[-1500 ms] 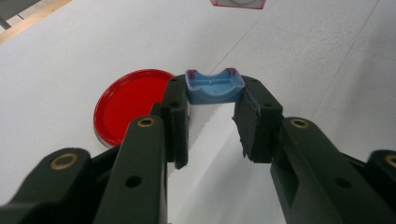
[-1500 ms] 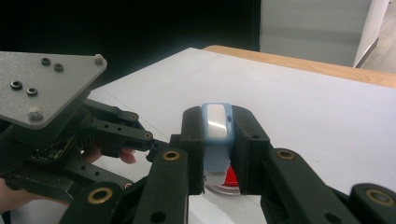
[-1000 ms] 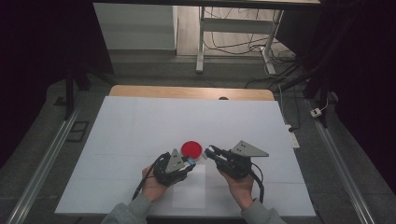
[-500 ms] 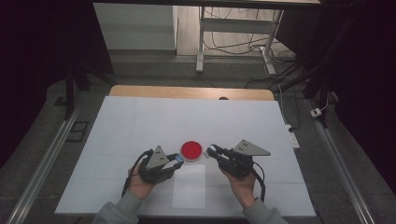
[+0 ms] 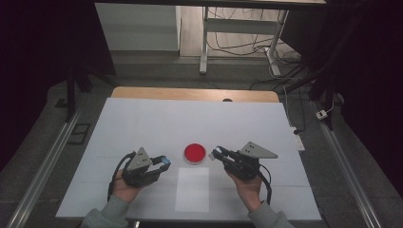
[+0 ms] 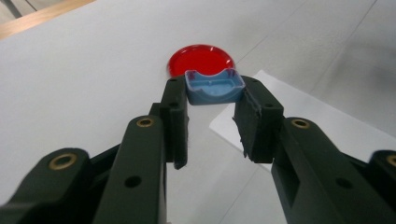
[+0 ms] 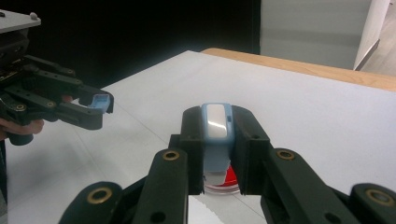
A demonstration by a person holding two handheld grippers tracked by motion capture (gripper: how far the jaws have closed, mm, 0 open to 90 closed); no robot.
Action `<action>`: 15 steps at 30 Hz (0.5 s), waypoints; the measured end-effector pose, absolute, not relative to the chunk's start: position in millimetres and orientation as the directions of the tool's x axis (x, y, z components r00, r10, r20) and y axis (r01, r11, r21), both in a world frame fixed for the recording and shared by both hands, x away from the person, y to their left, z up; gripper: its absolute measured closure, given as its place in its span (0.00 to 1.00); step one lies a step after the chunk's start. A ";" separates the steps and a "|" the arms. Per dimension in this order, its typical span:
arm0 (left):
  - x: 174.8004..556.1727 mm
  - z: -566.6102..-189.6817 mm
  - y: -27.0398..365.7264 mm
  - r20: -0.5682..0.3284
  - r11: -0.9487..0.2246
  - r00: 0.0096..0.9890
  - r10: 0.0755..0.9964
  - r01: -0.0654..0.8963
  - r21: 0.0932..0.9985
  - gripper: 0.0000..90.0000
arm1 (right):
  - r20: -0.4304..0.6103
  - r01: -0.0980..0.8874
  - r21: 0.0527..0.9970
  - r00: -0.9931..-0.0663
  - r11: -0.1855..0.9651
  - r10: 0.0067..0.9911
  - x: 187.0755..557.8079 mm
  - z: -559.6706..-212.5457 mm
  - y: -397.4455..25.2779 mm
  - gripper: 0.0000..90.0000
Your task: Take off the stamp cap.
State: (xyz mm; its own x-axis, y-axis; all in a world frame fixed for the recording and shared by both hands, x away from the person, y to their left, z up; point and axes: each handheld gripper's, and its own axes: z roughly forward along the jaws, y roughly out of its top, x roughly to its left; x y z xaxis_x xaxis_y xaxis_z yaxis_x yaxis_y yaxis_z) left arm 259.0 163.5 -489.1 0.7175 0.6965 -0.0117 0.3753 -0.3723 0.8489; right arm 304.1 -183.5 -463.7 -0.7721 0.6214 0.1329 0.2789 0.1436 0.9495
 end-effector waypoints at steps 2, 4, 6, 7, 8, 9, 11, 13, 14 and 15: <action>257.3 -489.4 168.7 -0.018 -0.365 0.712 0.702 0.382 0.849 0.73 | 0.131 0.277 0.950 -0.773 0.145 0.621 303.9 -463.4 -183.5 0.84; 255.4 -489.3 173.6 -0.024 -0.360 0.707 0.707 0.388 0.849 0.73 | 0.130 0.276 0.950 -0.773 0.145 0.620 303.9 -463.2 -183.8 0.84; 253.3 -489.3 178.5 -0.027 -0.354 0.702 0.712 0.392 0.849 0.73 | 0.131 0.277 0.950 -0.773 0.145 0.621 304.2 -463.2 -184.3 0.84; 252.1 -489.4 181.0 -0.030 -0.351 0.700 0.714 0.394 0.849 0.73 | 0.130 0.277 0.950 -0.773 0.145 0.621 304.5 -463.3 -184.6 0.84; 250.9 -489.7 183.5 -0.034 -0.348 0.698 0.715 0.398 0.849 0.73 | 0.130 0.277 0.950 -0.772 0.145 0.622 304.9 -463.4 -184.9 0.84; 249.9 -490.3 186.0 -0.035 -0.347 0.695 0.718 0.401 0.848 0.73 | 0.131 0.278 0.950 -0.772 0.144 0.622 305.1 -463.4 -185.2 0.84; 247.7 -491.8 191.3 -0.042 -0.343 0.690 0.723 0.411 0.845 0.73 | 0.132 0.278 0.950 -0.771 0.144 0.623 305.4 -463.5 -185.5 0.84; 245.6 -494.2 196.5 -0.056 -0.334 0.685 0.727 0.424 0.842 0.73 | 0.132 0.278 0.950 -0.771 0.144 0.623 305.4 -463.5 -185.5 0.84; 244.4 -495.5 198.8 -0.061 -0.332 0.681 0.729 0.431 0.839 0.73 | 0.131 0.278 0.950 -0.771 0.144 0.623 305.4 -463.5 -185.5 0.84; 243.3 -496.8 201.0 -0.066 -0.329 0.678 0.732 0.437 0.837 0.73 | 0.131 0.277 0.950 -0.772 0.145 0.623 305.5 -463.5 -185.4 0.84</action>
State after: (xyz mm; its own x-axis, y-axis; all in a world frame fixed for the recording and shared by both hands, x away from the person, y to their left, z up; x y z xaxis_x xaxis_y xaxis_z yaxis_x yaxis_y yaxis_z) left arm 243.3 201.0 -496.8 0.6777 0.7323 -0.0662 0.4371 -0.3288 0.8371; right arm 305.5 -185.4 -463.5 -0.7715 0.6227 0.1306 0.2774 0.1446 0.9498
